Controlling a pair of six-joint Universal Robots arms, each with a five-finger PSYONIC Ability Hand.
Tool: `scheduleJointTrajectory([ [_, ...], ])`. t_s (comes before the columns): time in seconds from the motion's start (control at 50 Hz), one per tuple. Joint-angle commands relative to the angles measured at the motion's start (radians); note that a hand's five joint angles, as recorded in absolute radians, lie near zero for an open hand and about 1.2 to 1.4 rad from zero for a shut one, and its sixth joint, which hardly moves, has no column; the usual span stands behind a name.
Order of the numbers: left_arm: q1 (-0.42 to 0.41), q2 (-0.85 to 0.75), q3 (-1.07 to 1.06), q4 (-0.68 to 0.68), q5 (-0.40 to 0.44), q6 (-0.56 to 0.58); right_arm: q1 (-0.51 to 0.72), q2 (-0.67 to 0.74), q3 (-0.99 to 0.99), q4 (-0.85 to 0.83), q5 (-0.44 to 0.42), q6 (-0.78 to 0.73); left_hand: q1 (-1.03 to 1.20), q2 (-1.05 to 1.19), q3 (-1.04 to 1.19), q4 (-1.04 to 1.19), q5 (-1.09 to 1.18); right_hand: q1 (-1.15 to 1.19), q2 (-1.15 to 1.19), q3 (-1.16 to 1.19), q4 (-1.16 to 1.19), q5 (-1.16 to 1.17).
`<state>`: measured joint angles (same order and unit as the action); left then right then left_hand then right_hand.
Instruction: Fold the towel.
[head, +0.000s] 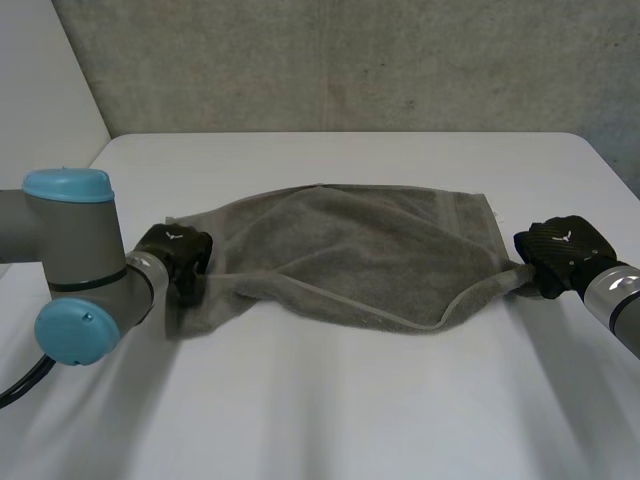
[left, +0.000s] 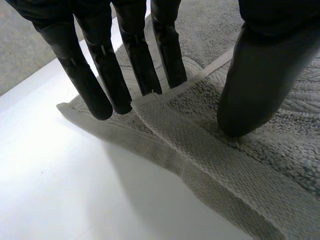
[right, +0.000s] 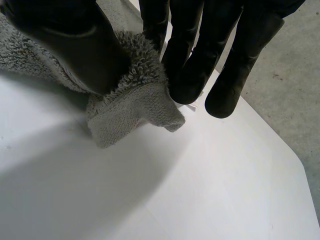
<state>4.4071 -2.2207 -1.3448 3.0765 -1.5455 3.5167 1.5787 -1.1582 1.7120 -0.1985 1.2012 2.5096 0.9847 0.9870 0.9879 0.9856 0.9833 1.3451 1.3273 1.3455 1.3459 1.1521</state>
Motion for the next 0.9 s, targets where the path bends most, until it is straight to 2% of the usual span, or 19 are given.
scheduleJointTrajectory([
  [0.02,0.0,0.001,0.001,-0.004,-0.008,0.001,0.0,0.0,0.0,0.001,0.0,0.0,0.073,0.071,0.07,0.072,-0.1,0.051,0.069,0.051,0.05,0.07],
  [0.04,0.0,0.001,0.001,-0.004,-0.008,0.001,0.0,0.0,0.0,0.001,0.0,0.0,0.074,0.072,0.071,0.073,-0.099,0.051,0.069,0.051,0.05,0.07],
  [0.08,0.0,0.007,0.0,-0.002,-0.005,-0.001,-0.002,-0.003,-0.002,0.001,-0.002,0.002,0.34,0.338,0.337,0.339,0.167,0.051,0.069,0.051,0.05,0.07],
  [0.12,0.0,0.013,0.001,-0.002,-0.001,-0.002,-0.003,-0.006,-0.006,0.001,-0.002,0.002,0.411,0.409,0.408,0.41,0.238,0.051,0.069,0.051,0.05,0.07],
  [0.2,-0.003,0.052,0.001,0.001,-0.001,-0.002,-0.005,-0.028,-0.017,0.001,-0.002,0.005,0.412,0.409,0.408,0.411,0.238,0.051,0.069,0.051,0.05,0.07],
  [0.36,-0.009,0.256,-0.01,0.062,-0.007,-0.022,-0.005,-0.232,-0.088,0.05,0.006,0.04,0.412,0.409,0.408,0.411,0.238,0.051,0.069,0.051,0.05,0.07],
  [0.4,-0.008,0.369,-0.033,0.099,-0.007,-0.025,-0.005,-0.294,-0.146,0.099,0.006,0.08,0.412,0.409,0.408,0.411,0.238,0.051,0.069,0.051,0.05,0.07],
  [0.42,-0.008,0.369,-0.033,0.099,-0.007,-0.025,-0.005,-0.295,-0.146,0.099,0.006,0.08,0.412,0.409,0.408,0.411,0.238,0.051,0.069,0.051,0.05,0.07],
  [0.46,0.003,0.473,-0.054,0.119,-0.007,-0.027,-0.008,-0.336,-0.213,0.196,0.002,0.104,0.412,0.409,0.408,0.411,0.238,0.051,0.069,0.051,0.05,0.07],
  [0.52,0.006,0.516,-0.063,0.12,-0.008,-0.028,-0.009,-0.35,-0.25,0.257,-0.009,0.104,0.412,0.409,0.408,0.411,0.238,0.051,0.069,0.051,0.05,0.07],
  [0.58,0.021,0.628,-0.095,0.117,-0.002,-0.045,-0.02,-0.376,-0.363,0.428,-0.043,0.097,0.412,0.409,0.408,0.411,0.238,0.051,0.069,0.051,0.05,0.07],
  [0.68,0.058,0.706,-0.134,0.119,0.002,-0.055,-0.048,-0.419,-0.437,0.525,-0.093,0.089,0.412,0.409,0.408,0.411,0.238,0.051,0.069,0.051,0.05,0.07],
  [0.82,0.089,0.707,-0.158,0.116,0.018,-0.055,-0.086,-0.382,-0.454,0.565,-0.147,0.066,0.412,0.409,0.408,0.411,0.238,0.051,0.069,0.051,0.05,0.07],
  [0.86,0.089,0.694,-0.166,0.117,0.024,-0.055,-0.082,-0.336,-0.453,0.565,-0.149,0.051,0.412,0.409,0.408,0.411,0.238,0.051,0.069,0.051,0.05,0.07],
  [0.9,0.086,0.598,-0.168,0.122,0.038,-0.048,-0.054,-0.232,-0.466,0.57,-0.132,0.006,0.412,0.409,0.408,0.411,0.238,0.051,0.069,0.051,0.05,0.07],
])
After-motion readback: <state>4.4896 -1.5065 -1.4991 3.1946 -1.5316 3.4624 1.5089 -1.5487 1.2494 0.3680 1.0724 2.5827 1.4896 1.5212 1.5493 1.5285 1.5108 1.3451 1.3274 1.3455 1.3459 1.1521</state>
